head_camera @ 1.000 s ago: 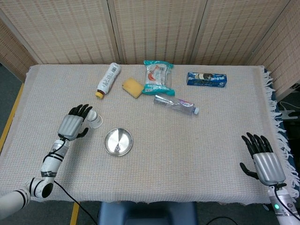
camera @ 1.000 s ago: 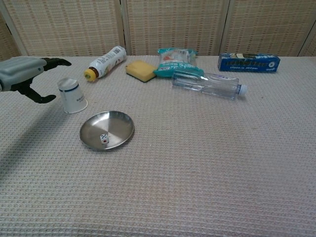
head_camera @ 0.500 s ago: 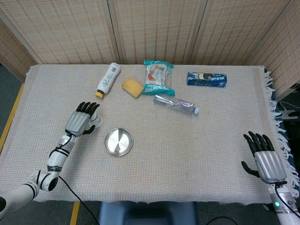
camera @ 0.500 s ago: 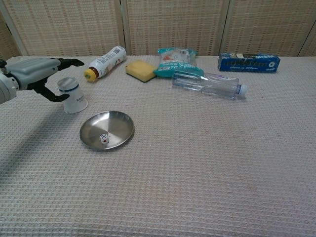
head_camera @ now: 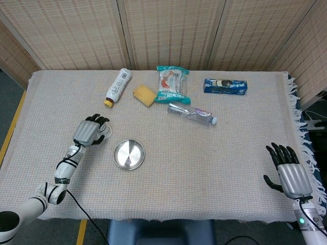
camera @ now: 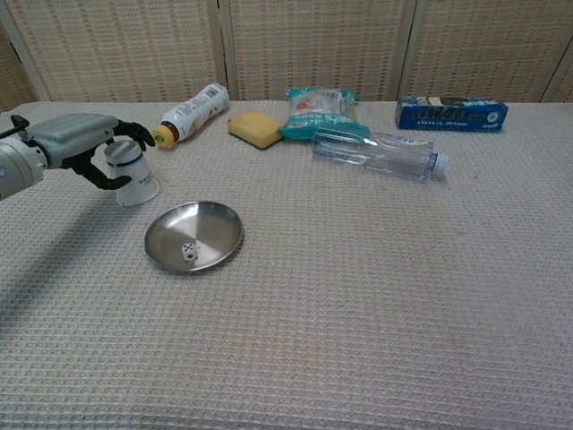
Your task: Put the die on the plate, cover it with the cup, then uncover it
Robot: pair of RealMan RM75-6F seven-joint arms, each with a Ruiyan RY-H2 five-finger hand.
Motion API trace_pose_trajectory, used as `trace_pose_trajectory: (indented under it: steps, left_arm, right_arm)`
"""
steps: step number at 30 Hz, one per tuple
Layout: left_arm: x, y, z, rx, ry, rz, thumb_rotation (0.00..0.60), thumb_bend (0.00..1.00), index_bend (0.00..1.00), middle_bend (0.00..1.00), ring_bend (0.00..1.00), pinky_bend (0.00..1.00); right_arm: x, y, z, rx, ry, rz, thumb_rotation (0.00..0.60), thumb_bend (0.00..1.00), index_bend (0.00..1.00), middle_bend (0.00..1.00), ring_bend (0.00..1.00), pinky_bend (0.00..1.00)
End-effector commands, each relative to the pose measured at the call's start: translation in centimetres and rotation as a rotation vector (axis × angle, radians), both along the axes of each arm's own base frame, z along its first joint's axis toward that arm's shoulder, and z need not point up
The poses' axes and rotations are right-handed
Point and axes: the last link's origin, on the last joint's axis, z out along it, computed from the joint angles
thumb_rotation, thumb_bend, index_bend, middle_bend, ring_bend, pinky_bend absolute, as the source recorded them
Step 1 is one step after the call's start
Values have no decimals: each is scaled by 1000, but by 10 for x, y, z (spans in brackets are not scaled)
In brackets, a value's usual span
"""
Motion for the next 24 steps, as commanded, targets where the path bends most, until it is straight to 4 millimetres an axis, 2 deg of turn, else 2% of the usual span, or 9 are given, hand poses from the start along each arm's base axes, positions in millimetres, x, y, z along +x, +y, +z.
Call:
trace_pose_trajectory:
  steps: [1, 7, 14, 19, 24]
  left_arm:
    - [-1, 0, -1, 6, 2, -4, 600, 372, 335, 334, 203, 353]
    - [-1, 0, 1, 27, 12, -22, 600, 386, 388, 371, 245, 514]
    - [1, -7, 7, 41, -14, -53, 600, 392, 390, 379, 250, 602]
    - [8, -23, 16, 26, -49, -93, 600, 389, 391, 383, 256, 630]
    - [24, -52, 25, -23, -104, -137, 600, 388, 390, 386, 259, 646]
  right_arm:
    - [0, 0, 0, -2, 0, -1, 526, 218, 0, 0, 0, 0]
    - [0, 0, 0, 2, 1, -3, 527, 218, 0, 0, 0, 0]
    - [1, 1, -1, 7, -1, 0, 524, 217, 0, 0, 0, 0]
    - [3, 2, -2, 13, -4, 10, 526, 217, 0, 0, 0, 0]
    - [6, 6, -2, 24, -12, 26, 524, 217, 0, 0, 0, 0]
